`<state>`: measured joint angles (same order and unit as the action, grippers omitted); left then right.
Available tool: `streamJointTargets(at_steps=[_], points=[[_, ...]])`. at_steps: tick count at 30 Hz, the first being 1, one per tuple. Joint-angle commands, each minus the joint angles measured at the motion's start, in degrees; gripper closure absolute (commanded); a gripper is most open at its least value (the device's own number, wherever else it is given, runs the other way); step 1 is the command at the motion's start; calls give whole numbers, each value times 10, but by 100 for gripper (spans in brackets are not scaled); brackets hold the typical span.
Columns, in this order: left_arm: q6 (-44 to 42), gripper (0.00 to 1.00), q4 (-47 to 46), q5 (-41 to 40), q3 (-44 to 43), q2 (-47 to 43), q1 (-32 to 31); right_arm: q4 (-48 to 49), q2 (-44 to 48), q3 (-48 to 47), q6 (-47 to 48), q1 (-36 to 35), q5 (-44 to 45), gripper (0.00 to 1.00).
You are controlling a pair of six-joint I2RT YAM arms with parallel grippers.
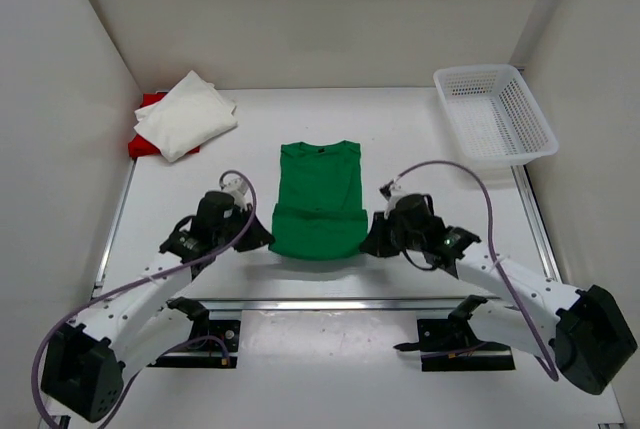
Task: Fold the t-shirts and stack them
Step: Grab one side of the 2/3 rectangular tshirt with both arms, then fold the long partially folded tshirt into a neat square
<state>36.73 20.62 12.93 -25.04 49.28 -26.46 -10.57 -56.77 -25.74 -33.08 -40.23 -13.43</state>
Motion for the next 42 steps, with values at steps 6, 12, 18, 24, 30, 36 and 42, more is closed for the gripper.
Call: streamJointTargets(at_steps=[6, 12, 18, 24, 30, 36, 42], points=[[-3, 100, -64, -3, -272, 199, 70, 23, -189, -267, 95, 168, -64, 100], [4, 100, -109, -34, -405, 431, 116, 64, -388, -448, 105, 240, -119, 100], [47, 93, -154, -15, -509, 588, 158, 46, -561, -607, 107, 269, -142, 100], [61, 69, -179, -25, -578, 643, 168, 31, -664, -723, 81, 282, -167, 73], [79, 55, -242, -26, -515, 582, 180, 26, -605, -699, 100, 256, -121, 56], [92, 58, -314, -26, -406, 527, 107, 130, -504, -483, 69, 206, -115, 100], [112, 64, -330, 37, -446, 617, 112, 201, -475, -351, 47, 190, -136, 100]])
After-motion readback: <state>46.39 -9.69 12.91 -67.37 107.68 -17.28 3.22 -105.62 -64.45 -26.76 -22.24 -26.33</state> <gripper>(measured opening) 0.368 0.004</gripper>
